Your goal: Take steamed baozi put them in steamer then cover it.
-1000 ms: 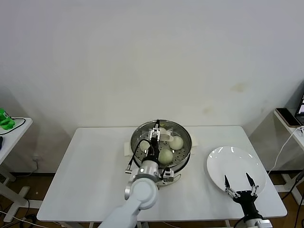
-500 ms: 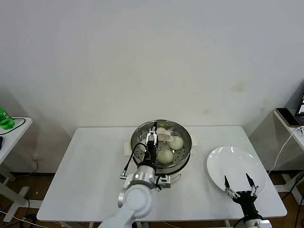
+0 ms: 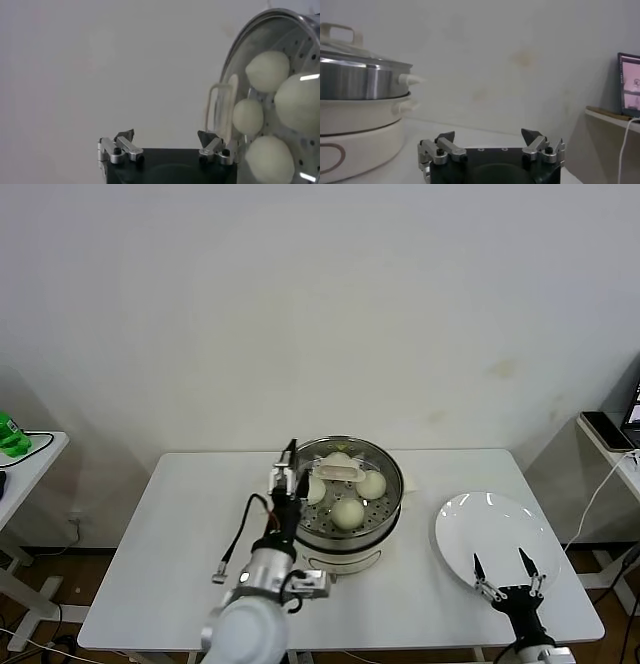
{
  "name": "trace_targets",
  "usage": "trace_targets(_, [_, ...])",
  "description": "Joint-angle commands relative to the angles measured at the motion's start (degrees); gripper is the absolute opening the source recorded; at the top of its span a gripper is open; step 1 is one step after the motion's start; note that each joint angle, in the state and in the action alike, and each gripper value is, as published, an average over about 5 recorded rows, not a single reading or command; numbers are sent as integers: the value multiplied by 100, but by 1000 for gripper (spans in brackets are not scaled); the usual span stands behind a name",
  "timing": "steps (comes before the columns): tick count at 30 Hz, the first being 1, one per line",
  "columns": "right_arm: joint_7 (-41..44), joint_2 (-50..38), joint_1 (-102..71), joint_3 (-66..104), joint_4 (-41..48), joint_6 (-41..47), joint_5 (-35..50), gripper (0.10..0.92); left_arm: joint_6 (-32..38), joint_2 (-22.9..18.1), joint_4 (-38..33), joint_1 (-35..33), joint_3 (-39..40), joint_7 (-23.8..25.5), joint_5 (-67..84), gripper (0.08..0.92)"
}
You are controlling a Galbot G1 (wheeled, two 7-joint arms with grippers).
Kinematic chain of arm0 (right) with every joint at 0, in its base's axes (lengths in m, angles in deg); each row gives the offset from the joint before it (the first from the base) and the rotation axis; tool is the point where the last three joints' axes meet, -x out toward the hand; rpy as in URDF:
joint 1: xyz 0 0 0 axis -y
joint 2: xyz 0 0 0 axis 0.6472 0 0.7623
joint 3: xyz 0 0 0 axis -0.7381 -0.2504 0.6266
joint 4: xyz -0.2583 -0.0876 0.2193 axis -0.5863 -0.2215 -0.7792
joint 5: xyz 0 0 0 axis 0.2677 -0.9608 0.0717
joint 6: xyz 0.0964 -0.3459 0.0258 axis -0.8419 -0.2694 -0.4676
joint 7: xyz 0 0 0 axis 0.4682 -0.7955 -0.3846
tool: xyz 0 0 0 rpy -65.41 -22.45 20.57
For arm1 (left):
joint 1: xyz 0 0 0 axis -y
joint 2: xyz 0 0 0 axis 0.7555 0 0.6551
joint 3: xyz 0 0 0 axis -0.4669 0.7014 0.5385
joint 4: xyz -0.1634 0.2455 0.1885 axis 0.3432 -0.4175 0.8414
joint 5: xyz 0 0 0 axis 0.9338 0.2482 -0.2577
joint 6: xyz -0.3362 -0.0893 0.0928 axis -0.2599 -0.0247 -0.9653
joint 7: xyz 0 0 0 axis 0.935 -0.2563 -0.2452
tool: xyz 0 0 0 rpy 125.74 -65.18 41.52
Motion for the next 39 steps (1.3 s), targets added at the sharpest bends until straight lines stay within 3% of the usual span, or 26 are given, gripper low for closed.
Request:
trace_targets(1, [-82, -176, -166, -87, -302, 143, 189, 823, 622, 223, -827, -1676, -1831, -1001, 2268, 823])
trace_targets(5, [-128, -191, -242, -172, -402, 194, 223, 823, 1044, 497, -658, -2144, -2793, -1429, 4383, 823])
trace_targets(10, [-219, -176, -435, -229, -634, 309, 236, 823, 2154, 183, -118, -2550, -3647, -1813, 7110, 823])
trace_targets(14, [-299, -138, -539, -227, -827, 603, 208, 823, 2794, -5, 189, -2896, -3790, -2009, 8625, 823])
trace_targets(20, [-359, -123, -605, -223, -990, 842, 156, 823, 3528, -86, 509, -3293, -3778, -2033, 8731, 823])
trace_targets(39, [-442, -142, -706, -383, -1118, 987, 94, 823, 3458, -329, 594, -3668, -3586, -1977, 8360, 823])
